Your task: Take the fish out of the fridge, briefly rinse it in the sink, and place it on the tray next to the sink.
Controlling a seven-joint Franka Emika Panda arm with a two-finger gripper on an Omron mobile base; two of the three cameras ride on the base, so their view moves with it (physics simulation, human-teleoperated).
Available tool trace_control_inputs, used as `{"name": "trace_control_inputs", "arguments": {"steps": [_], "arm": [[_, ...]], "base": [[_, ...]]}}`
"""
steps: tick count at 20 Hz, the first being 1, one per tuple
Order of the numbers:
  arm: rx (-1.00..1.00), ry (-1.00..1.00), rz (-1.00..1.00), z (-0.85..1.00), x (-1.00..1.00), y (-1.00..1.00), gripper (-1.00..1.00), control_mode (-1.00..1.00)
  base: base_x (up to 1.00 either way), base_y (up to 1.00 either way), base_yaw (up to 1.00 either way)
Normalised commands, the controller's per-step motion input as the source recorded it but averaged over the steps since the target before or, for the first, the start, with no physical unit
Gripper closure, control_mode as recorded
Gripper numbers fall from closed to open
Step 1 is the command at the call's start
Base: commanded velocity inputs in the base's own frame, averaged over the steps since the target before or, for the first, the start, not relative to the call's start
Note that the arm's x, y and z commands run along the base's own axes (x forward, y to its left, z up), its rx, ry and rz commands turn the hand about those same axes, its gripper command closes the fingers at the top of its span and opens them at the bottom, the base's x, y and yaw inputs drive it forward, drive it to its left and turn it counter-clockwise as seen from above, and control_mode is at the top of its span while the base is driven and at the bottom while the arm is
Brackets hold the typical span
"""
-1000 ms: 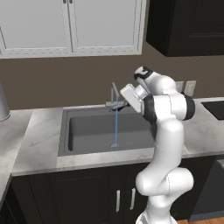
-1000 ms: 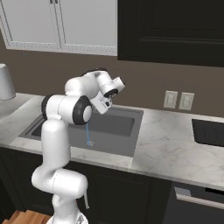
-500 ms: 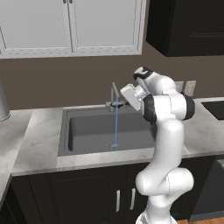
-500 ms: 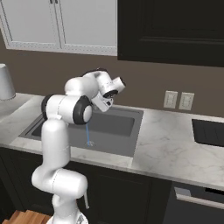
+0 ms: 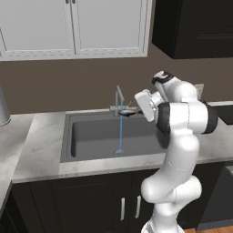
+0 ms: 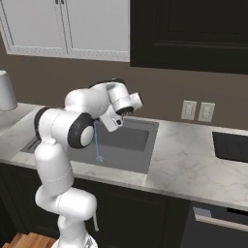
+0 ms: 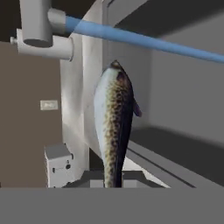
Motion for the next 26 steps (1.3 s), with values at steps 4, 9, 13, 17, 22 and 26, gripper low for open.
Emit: {"name": "trace_control_inputs", "arguments": {"steps": [4,9,13,17,22,26], "arm": [[0.14,-0.03,0.00,0.31,-1.00,-0.09,1.00,-1.00],[0.05,-0.13,-0.04,0.63,-1.00,-0.01,1.00,-1.00],[-0.16,-0.25,-0.15,0.66,-1.00,0.00,1.00,-1.00],[-0.48,-0.14,-0.15,0.31,-1.00,0.00,1.00,-1.00],[-0.62,-0.07,-0.15,0.05,-1.00,0.00,1.00,-1.00],[-0.62,-0.01,-0.17,0.00,-1.00,-0.08,1.00,-1.00]], "base": [[0.00,0.00,0.00],[0.00,0.00,0.00],[0.00,0.00,0.00],[0.00,0.00,0.00],[0.00,0.00,0.00],[0.00,0.00,0.00]]}}
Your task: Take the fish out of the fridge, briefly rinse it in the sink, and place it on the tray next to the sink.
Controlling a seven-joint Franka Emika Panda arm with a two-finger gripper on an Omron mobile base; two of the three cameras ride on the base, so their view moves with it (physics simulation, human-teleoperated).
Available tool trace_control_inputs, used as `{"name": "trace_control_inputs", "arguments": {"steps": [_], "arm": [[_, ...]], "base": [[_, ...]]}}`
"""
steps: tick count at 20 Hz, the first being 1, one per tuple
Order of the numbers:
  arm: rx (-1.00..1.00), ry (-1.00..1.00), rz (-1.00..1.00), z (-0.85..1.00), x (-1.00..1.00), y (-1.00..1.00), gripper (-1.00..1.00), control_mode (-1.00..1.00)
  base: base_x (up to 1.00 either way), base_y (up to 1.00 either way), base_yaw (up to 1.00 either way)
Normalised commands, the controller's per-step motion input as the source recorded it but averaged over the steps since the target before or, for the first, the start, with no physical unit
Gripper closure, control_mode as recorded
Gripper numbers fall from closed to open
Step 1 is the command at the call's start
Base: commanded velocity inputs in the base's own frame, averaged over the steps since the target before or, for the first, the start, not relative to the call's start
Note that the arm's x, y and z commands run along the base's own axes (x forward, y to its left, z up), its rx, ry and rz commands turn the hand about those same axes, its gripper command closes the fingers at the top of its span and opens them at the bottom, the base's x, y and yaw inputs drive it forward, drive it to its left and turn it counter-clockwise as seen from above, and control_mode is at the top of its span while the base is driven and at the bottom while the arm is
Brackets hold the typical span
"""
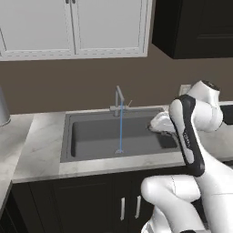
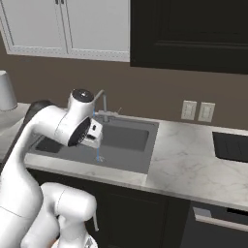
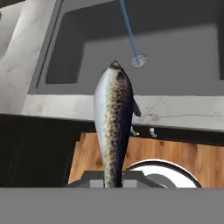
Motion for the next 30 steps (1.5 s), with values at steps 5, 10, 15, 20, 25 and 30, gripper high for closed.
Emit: {"name": "trace_control_inputs", "arguments": {"steps": [5,10,15,20,25,30], "arm": [[-0.44,-0.05,-0.28,-0.03,-1.00,-0.45,1.00,-1.00],[0.00,0.00,0.00,0.00,0.00,0.00,1.00,1.00],[0.00,0.00,0.00,0.00,0.00,0.00,1.00,1.00],[0.00,0.00,0.00,0.00,0.00,0.00,1.00,1.00],[0.00,0.00,0.00,0.00,0.00,0.00,1.00,1.00],[0.16,0.00,0.17,0.20,0.60,-0.43,1.00,-1.00]], "base": [[0.00,0.00,0.00],[-0.93,-1.00,-0.34],[-0.08,-1.00,-0.31],[0.43,-1.00,-0.10],[0.91,-1.00,0.05],[0.40,-0.38,0.07]]}}
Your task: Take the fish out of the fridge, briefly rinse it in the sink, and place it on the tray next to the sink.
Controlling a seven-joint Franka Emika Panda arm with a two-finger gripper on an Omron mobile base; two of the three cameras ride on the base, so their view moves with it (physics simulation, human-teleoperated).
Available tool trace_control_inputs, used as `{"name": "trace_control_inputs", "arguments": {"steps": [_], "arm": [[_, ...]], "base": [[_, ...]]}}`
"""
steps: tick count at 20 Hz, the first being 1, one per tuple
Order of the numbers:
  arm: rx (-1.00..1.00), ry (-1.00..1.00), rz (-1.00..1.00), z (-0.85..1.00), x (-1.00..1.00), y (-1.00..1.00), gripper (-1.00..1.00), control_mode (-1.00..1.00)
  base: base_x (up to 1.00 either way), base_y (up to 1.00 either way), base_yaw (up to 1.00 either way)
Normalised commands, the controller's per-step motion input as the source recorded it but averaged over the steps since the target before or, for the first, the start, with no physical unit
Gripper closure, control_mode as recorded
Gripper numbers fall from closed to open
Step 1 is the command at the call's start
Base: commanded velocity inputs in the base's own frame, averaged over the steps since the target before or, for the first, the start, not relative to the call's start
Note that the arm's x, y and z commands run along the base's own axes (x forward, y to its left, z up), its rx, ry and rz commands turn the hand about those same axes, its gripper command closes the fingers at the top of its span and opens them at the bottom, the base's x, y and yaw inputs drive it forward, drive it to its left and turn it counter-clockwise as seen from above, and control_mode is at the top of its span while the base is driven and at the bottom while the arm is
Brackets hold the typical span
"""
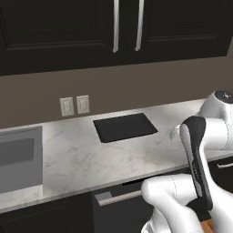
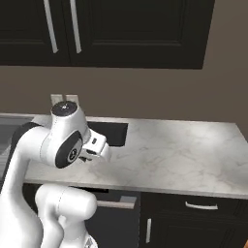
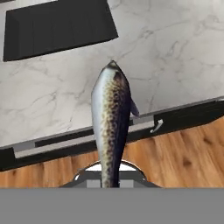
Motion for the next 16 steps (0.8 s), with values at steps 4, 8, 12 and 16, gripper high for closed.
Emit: {"name": "trace_control_inputs", "arguments": {"steps": [4,8,12,16], "arm": [[0.23,0.05,0.43,0.19,1.00,-0.15,1.00,-1.00],[0.05,0.11,0.38,0.08,0.97,0.20,1.00,-1.00],[-0.18,-0.08,0.19,-0.40,0.32,0.63,1.00,-1.00],[-0.13,-0.25,0.11,-0.22,0.45,0.47,1.00,-1.00]], "base": [[0.00,0.00,0.00],[0.00,0.00,0.00],[0.00,0.00,0.00],[0.00,0.00,0.00]]}}
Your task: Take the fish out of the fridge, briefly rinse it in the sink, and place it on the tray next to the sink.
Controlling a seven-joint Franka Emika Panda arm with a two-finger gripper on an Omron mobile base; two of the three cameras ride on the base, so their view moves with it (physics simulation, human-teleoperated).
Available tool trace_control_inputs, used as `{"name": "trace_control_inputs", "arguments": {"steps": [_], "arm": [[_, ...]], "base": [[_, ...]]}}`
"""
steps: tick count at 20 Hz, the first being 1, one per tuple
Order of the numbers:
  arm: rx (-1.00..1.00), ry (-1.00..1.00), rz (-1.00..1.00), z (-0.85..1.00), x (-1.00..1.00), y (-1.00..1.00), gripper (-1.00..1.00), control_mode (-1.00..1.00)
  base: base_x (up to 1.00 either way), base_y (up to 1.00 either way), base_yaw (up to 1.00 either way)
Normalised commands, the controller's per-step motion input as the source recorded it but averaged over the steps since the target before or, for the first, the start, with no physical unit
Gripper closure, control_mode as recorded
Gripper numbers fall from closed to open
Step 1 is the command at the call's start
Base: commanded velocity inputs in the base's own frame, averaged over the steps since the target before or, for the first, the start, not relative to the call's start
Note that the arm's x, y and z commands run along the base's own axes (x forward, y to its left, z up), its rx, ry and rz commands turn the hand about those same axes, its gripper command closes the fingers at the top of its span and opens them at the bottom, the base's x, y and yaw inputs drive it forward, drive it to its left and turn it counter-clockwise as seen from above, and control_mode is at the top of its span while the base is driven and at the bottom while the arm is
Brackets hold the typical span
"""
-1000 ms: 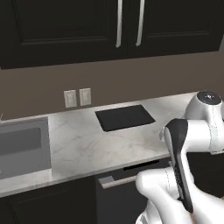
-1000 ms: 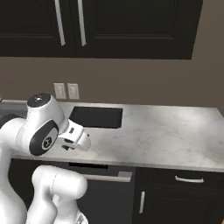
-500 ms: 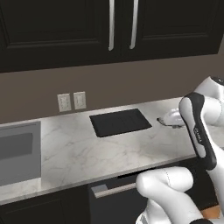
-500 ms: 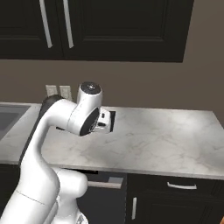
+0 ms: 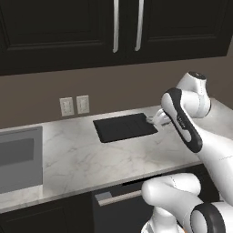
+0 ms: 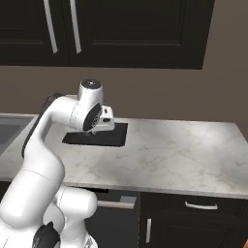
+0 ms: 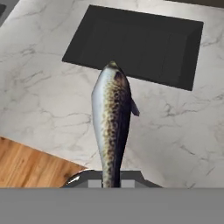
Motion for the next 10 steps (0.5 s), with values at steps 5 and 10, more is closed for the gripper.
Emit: {"name": "trace_control_inputs", "arguments": {"steps": [5,10], "arm": [[-0.01,-0.14,0.13,-0.03,0.26,0.15,1.00,-1.00],[0.00,0.03,0.00,0.00,0.33,0.09,1.00,-1.00]], "base": [[0.00,0.00,0.00],[0.00,0.00,0.00]]}}
